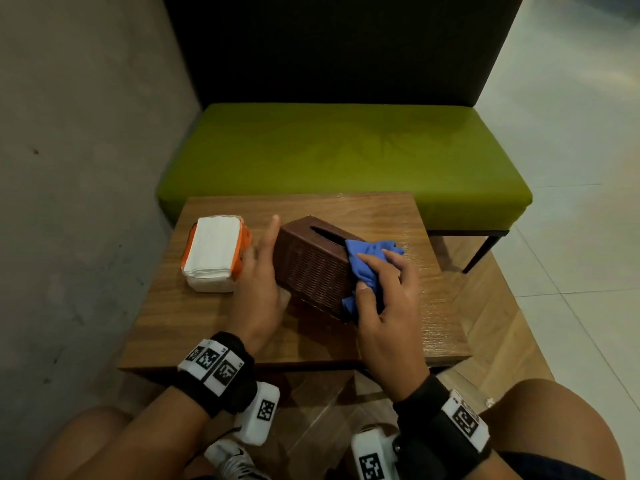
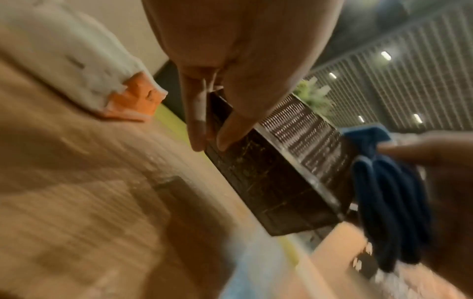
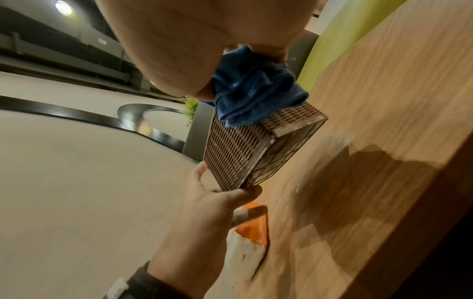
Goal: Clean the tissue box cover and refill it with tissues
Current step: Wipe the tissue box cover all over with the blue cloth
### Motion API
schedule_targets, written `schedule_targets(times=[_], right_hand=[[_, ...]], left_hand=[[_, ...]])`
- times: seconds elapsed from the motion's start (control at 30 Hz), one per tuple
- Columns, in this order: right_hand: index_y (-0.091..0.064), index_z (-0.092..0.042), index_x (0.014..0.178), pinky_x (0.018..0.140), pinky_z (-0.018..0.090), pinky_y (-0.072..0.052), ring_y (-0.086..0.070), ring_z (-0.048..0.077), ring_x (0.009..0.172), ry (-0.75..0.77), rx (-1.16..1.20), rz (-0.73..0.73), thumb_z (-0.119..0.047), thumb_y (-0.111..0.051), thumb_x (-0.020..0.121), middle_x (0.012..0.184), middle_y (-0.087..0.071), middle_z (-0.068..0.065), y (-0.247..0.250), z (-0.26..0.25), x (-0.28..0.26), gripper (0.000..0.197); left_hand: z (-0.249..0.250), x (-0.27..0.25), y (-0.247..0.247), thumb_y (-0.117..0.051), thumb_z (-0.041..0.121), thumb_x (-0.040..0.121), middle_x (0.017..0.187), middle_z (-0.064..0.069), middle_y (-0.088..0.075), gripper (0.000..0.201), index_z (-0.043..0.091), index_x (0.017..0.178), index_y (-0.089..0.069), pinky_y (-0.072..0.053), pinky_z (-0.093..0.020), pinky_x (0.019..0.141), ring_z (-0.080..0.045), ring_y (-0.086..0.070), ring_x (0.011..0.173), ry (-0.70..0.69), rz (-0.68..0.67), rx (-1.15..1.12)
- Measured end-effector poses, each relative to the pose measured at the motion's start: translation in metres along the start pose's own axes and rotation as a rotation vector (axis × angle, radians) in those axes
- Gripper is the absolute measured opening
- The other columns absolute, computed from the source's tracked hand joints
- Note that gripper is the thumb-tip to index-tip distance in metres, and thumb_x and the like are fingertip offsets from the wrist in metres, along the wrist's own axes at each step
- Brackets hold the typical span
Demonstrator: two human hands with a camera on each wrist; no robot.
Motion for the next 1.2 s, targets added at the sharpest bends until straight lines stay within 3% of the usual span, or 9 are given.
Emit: schedule_targets(times=[0.2,0.33,0.43,0.57,0.73,0.83,0.93,1.03,1.2], right_hand=[[-0.061,-0.027,0.138,0.115,0.042,-0.046,-0.043,0.016,0.141,0.09,-0.086,0.003,-0.024,-0.056,0.101,0.15,-0.038,-0.002,-0.002,-0.008,-0.003,0.037],[-0.062,-0.018,0.139,0.106,0.034,-0.045,-0.046,0.03,0.139,0.271,-0.289,-0.07,-0.017,-0.062,0.097,0.155,-0.041,0.013,-0.012,-0.022,-0.014,0.043],[-0.062,-0.017,0.142,0.094,0.038,-0.05,-0.05,0.038,0.126,0.386,-0.415,-0.152,-0.017,-0.057,0.095,0.156,-0.043,0.017,-0.021,-0.031,-0.022,0.047],[-0.059,-0.023,0.149,0.093,0.043,-0.052,-0.049,0.034,0.121,0.473,-0.467,-0.217,-0.016,-0.06,0.098,0.156,-0.044,0.015,-0.011,-0.022,-0.015,0.052],[-0.065,-0.02,0.144,0.093,0.045,-0.046,-0.046,0.032,0.114,0.383,-0.489,-0.026,-0.012,-0.065,0.097,0.151,-0.052,0.014,0.002,-0.015,0.01,0.047],[-0.066,-0.017,0.143,0.088,0.042,-0.046,-0.05,0.034,0.111,0.5,-0.534,-0.081,-0.01,-0.072,0.093,0.145,-0.058,0.018,-0.01,-0.026,-0.015,0.05],[-0.066,-0.017,0.143,0.09,0.044,-0.048,-0.052,0.033,0.111,0.574,-0.536,-0.153,-0.009,-0.076,0.091,0.143,-0.058,0.017,0.002,-0.014,-0.008,0.054],[-0.067,-0.016,0.14,0.086,0.05,-0.049,-0.049,0.034,0.111,0.391,-0.509,-0.02,-0.008,-0.066,0.094,0.139,-0.057,0.016,0.018,-0.001,0.02,0.046],[-0.063,-0.014,0.146,0.088,0.041,-0.049,-0.053,0.032,0.11,0.574,-0.539,-0.173,-0.009,-0.076,0.09,0.14,-0.057,0.018,-0.005,-0.023,-0.026,0.057]], left_hand=[[-0.006,0.001,-0.003,-0.083,-0.009,0.084,0.156,-0.001,-0.056,0.094,0.025,0.16,-0.04,-0.062,-0.031,0.093,-0.019,-0.07,0.128,0.368,-0.187,-0.916],[-0.002,0.006,-0.014,-0.097,0.021,0.075,0.147,-0.016,-0.068,0.098,0.014,0.157,-0.043,-0.057,-0.049,0.107,-0.032,-0.067,0.134,0.557,-0.049,-1.293],[0.011,0.009,-0.015,-0.088,0.023,0.087,0.126,-0.022,-0.077,0.069,-0.004,0.143,-0.059,-0.065,-0.041,0.089,-0.034,-0.075,0.114,0.638,0.0,-1.268],[0.013,0.009,-0.007,-0.078,0.023,0.095,0.108,-0.016,-0.082,0.03,0.005,0.119,-0.078,-0.065,-0.031,0.067,-0.02,-0.08,0.083,0.718,-0.026,-1.217],[0.017,0.005,-0.007,-0.08,0.026,0.094,0.096,-0.006,-0.084,0.034,0.013,0.126,-0.075,-0.068,-0.035,0.069,-0.017,-0.081,0.079,0.819,-0.017,-1.236],[0.029,0.009,-0.007,-0.081,0.026,0.093,0.091,-0.012,-0.083,0.034,0.004,0.119,-0.079,-0.065,-0.031,0.058,-0.019,-0.079,0.068,0.852,-0.03,-1.201],[0.026,0.012,-0.002,-0.085,0.026,0.089,0.114,-0.018,-0.082,0.035,0.005,0.117,-0.079,-0.067,-0.034,0.068,-0.022,-0.08,0.077,0.846,-0.027,-1.15],[0.021,0.012,0.001,-0.087,0.022,0.088,0.113,-0.012,-0.084,0.037,0.01,0.121,-0.076,-0.066,-0.035,0.074,-0.02,-0.082,0.088,0.837,0.012,-1.166],[0.032,0.014,-0.004,-0.085,0.019,0.089,0.082,-0.011,-0.081,0.016,0.007,0.097,-0.078,-0.06,-0.029,0.05,-0.019,-0.078,0.061,0.846,0.011,-1.13]])
Point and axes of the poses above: each hand's wrist, its own x-axis towards the middle knuckle, its own y-axis out of the back of the hand, z = x × y, the point moved 3 cm from there along x, towards the middle knuckle
